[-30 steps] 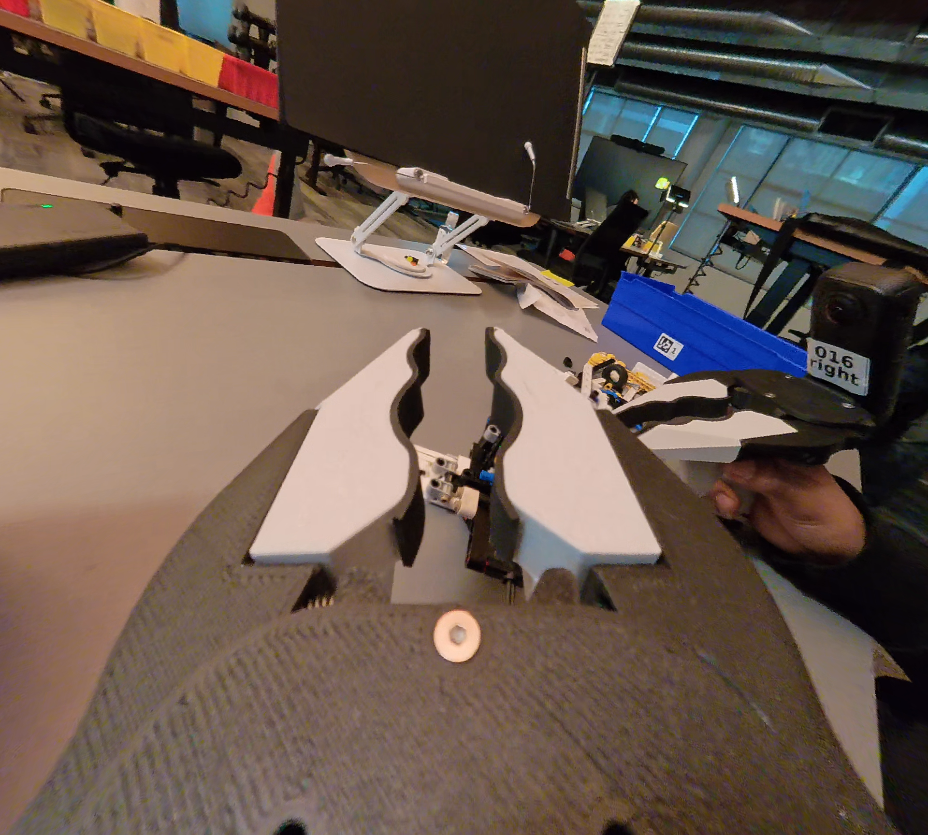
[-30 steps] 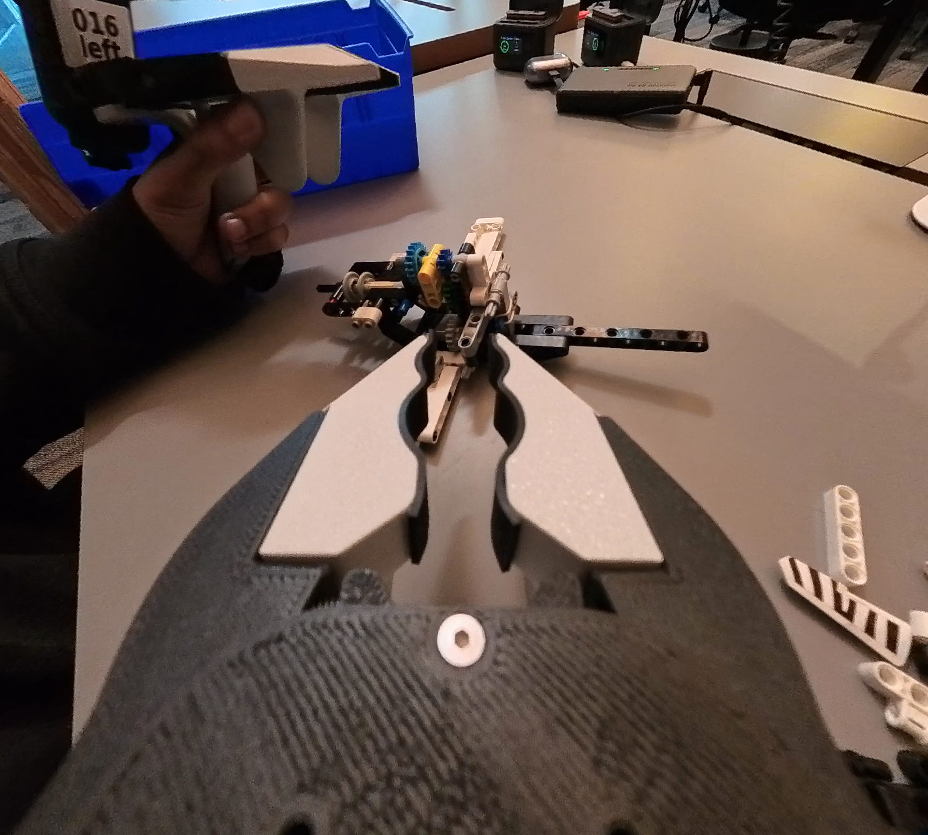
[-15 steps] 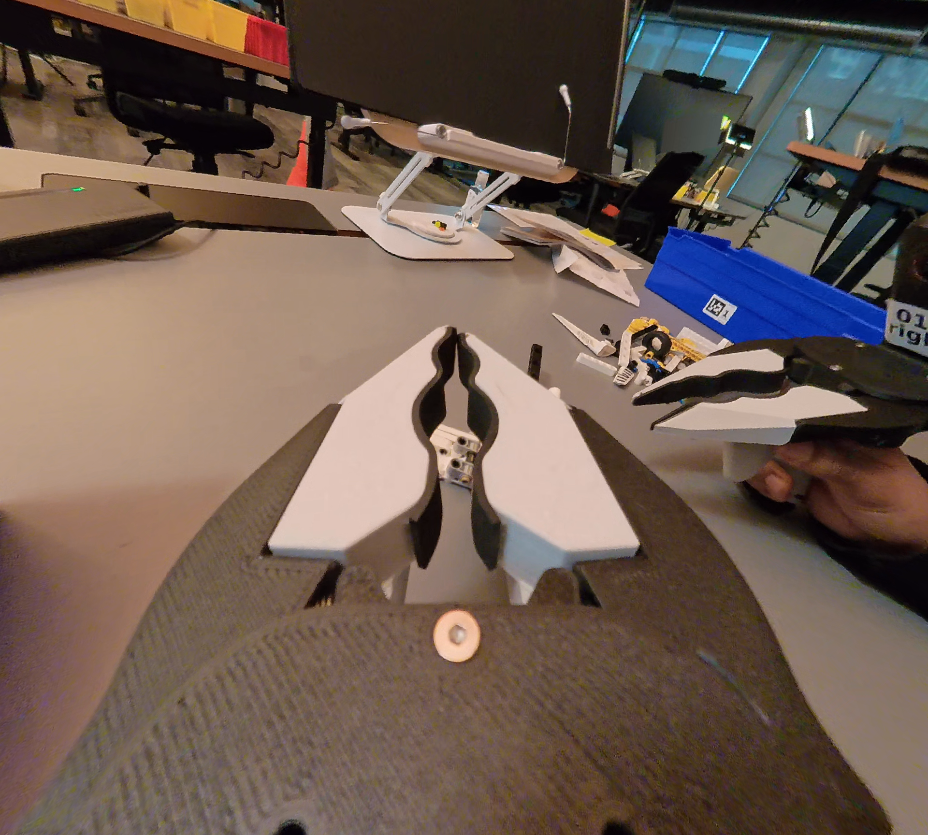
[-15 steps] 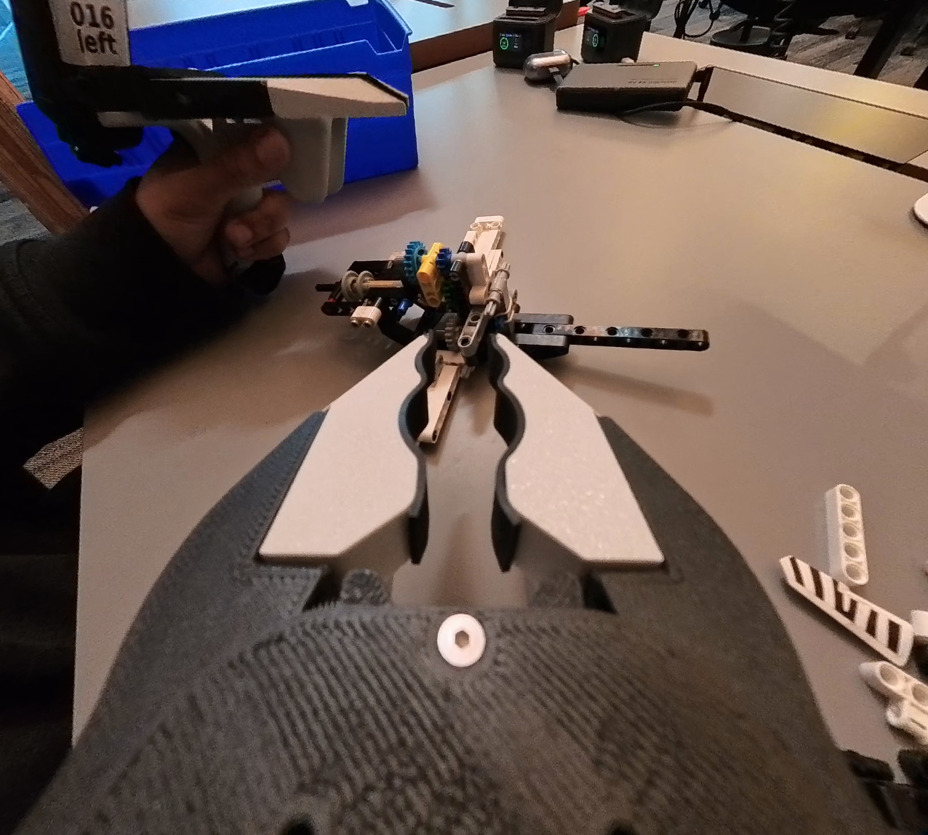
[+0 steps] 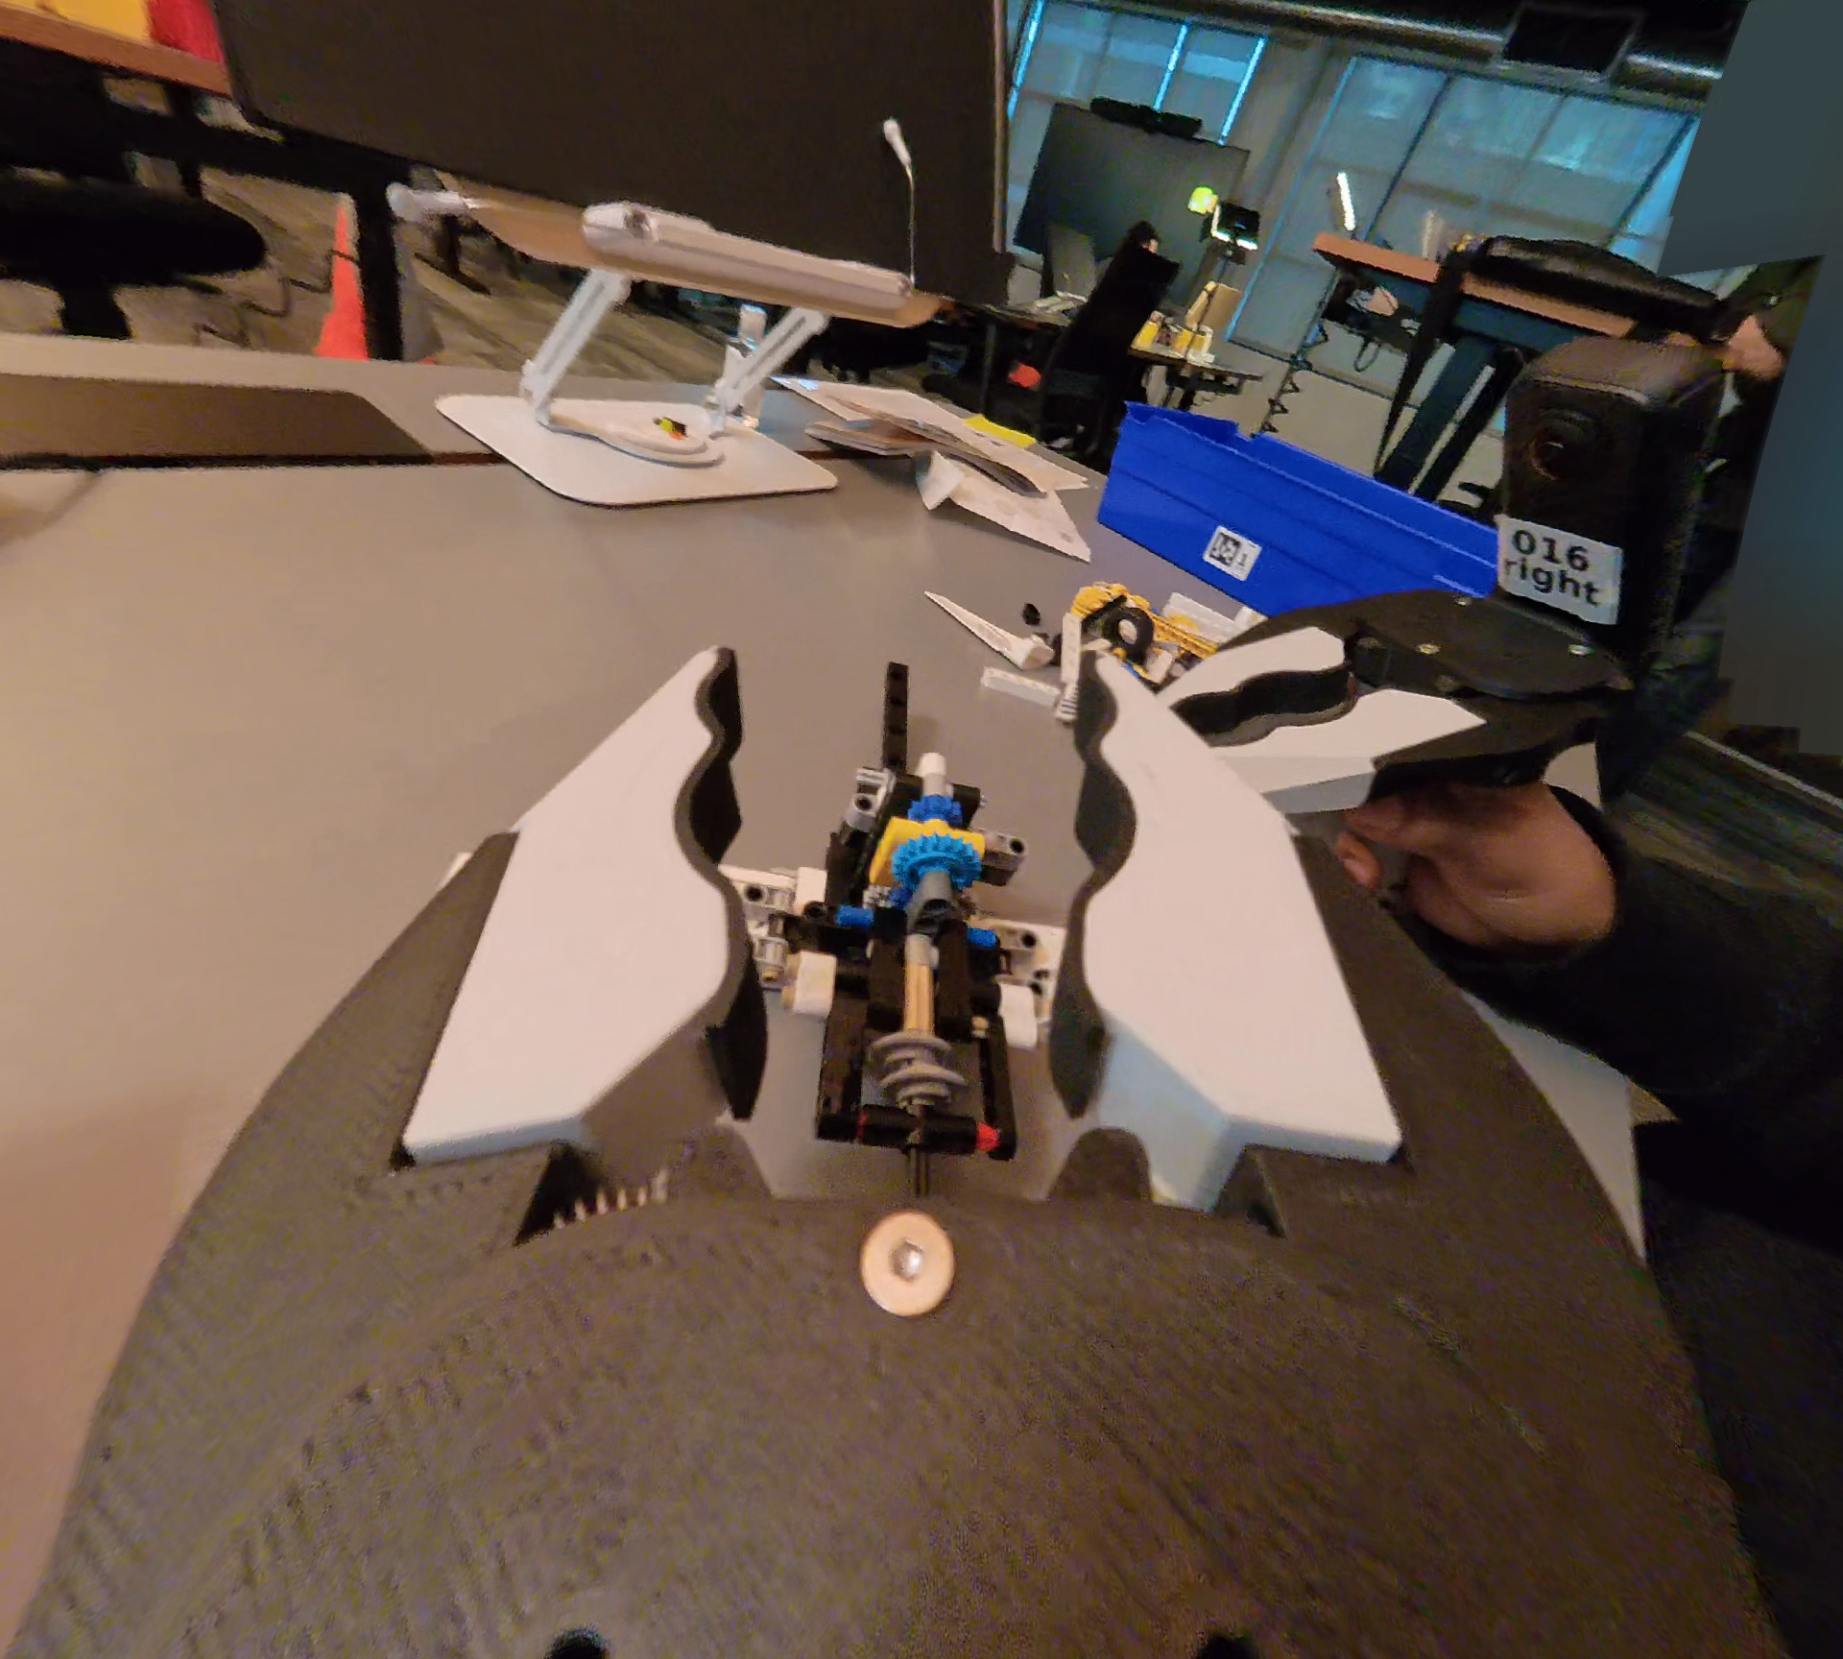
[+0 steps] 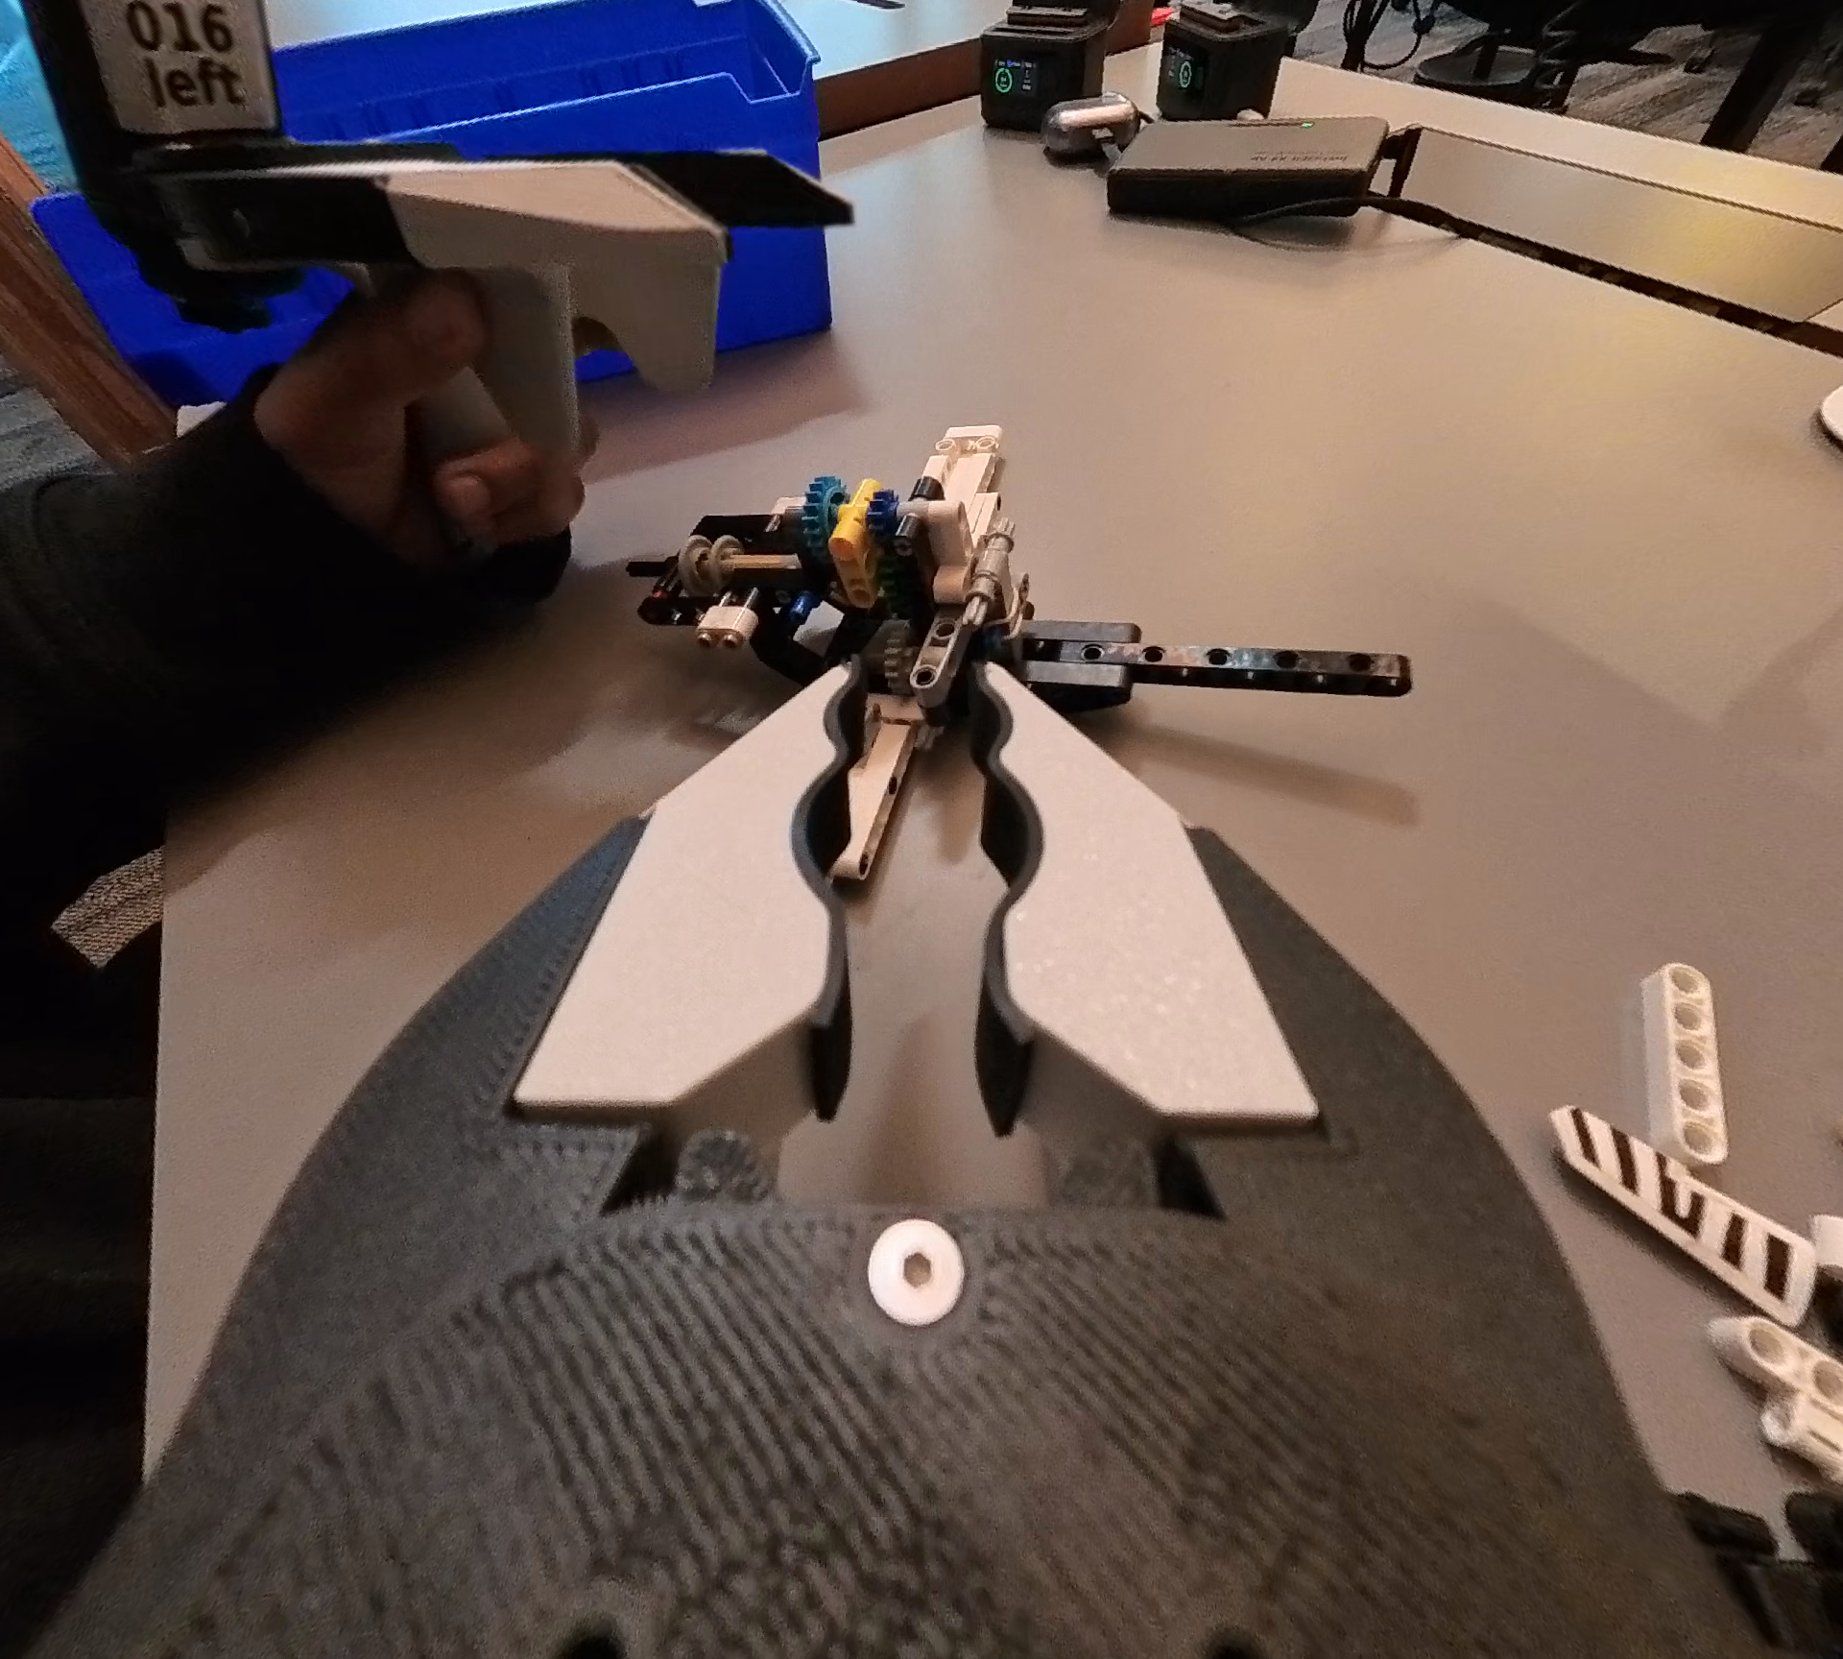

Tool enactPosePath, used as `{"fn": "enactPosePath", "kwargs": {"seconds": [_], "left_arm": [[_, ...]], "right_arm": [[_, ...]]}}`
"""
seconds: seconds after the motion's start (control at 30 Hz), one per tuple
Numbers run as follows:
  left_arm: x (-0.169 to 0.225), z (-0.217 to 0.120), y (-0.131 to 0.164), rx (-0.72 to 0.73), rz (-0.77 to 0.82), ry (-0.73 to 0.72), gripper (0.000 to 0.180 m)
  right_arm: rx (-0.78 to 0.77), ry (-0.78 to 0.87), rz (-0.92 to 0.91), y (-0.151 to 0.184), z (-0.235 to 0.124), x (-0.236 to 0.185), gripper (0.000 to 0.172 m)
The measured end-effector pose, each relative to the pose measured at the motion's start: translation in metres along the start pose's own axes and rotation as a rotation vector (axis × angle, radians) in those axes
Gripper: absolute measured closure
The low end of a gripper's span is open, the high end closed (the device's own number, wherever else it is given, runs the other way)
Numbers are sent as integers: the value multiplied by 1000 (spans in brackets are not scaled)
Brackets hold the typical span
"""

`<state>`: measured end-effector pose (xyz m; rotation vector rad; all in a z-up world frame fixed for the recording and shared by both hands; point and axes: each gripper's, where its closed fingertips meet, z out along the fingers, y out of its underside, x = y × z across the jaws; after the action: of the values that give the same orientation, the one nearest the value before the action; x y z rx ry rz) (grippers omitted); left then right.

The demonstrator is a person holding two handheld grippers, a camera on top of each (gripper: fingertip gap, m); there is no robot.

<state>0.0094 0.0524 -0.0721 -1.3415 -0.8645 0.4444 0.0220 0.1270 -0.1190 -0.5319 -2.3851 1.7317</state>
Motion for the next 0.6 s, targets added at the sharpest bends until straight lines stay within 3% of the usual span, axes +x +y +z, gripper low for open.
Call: {"fn": "enactPosePath", "kwargs": {"seconds": [0.17, 0.37, 0.5, 0.6], "left_arm": [[-2, 5, 8, -46, -46, 2, 93], [-7, 7, 11, -53, -139, 0, 47], [-11, 7, 10, -50, -128, -37, 34], [-13, 8, 11, -58, -101, -60, 34]], "right_arm": [[-4, -1, 0, 1, 0, 0, 153], [-5, 1, 0, 1, 1, 0, 153], [-5, 0, 0, 1, 1, 0, 153], [0, 2, -5, 0, 0, -1, 153]]}}
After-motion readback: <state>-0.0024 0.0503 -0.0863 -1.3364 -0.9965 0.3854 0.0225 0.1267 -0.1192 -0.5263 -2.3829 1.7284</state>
